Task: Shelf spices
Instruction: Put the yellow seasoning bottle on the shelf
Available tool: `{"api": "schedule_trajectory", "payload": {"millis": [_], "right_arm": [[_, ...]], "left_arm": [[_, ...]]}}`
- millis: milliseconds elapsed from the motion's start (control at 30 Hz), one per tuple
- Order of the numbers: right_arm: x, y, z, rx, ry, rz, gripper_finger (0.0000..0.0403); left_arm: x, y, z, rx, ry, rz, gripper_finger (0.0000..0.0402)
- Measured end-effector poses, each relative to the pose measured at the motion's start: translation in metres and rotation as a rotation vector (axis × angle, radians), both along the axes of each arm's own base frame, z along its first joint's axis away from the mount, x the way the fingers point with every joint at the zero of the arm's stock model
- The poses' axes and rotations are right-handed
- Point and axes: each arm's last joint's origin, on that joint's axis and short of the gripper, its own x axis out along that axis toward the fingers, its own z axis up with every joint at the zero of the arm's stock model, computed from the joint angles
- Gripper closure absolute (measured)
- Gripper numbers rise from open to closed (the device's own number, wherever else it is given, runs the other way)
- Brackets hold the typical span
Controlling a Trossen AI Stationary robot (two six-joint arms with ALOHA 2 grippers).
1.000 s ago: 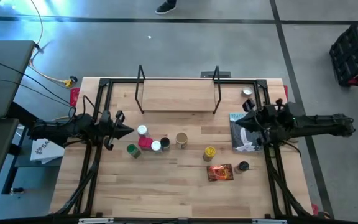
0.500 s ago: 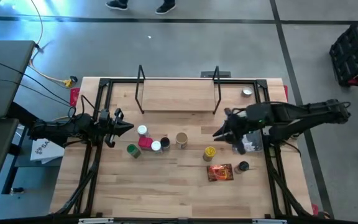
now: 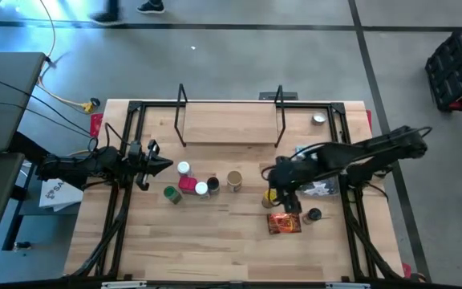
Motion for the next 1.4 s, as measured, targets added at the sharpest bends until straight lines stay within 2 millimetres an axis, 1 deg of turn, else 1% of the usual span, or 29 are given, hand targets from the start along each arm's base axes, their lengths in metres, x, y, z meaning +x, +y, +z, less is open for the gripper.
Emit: {"api": "schedule_trajectory", "payload": {"millis": [133, 233, 367, 700, 933, 1200, 1400], "right_arm": [[0.012, -0.003, -0.022, -0.018, 0.118, -0.028, 0.0126], [0.019, -0.008, -0.034, -0.024, 0.178, -0.056, 0.0121], [0.025, -0.010, -0.043, -0.030, 0.209, -0.070, 0.0121], [0.035, -0.007, -0.064, -0.024, 0.284, -0.057, 0.0121], [0.038, -0.006, -0.072, -0.034, 0.316, -0.048, 0.0121], [0.040, -0.006, -0.072, -0.037, 0.297, -0.044, 0.0121], [0.043, -0.005, -0.076, -0.031, 0.297, -0.062, 0.0121]], "left_arm": [[0.000, 0.000, -0.001, 0.000, 0.010, 0.002, 0.0398], [0.000, 0.000, -0.001, 0.000, 0.009, 0.002, 0.0398], [0.000, 0.000, -0.001, 0.001, 0.010, 0.003, 0.0398], [0.000, 0.000, -0.001, 0.000, 0.011, 0.003, 0.0398], [0.000, 0.000, -0.001, 0.001, 0.011, 0.001, 0.0398], [0.000, 0.000, -0.002, 0.001, 0.016, 0.000, 0.0398], [0.000, 0.000, -0.002, 0.002, 0.026, -0.002, 0.0398]]}}
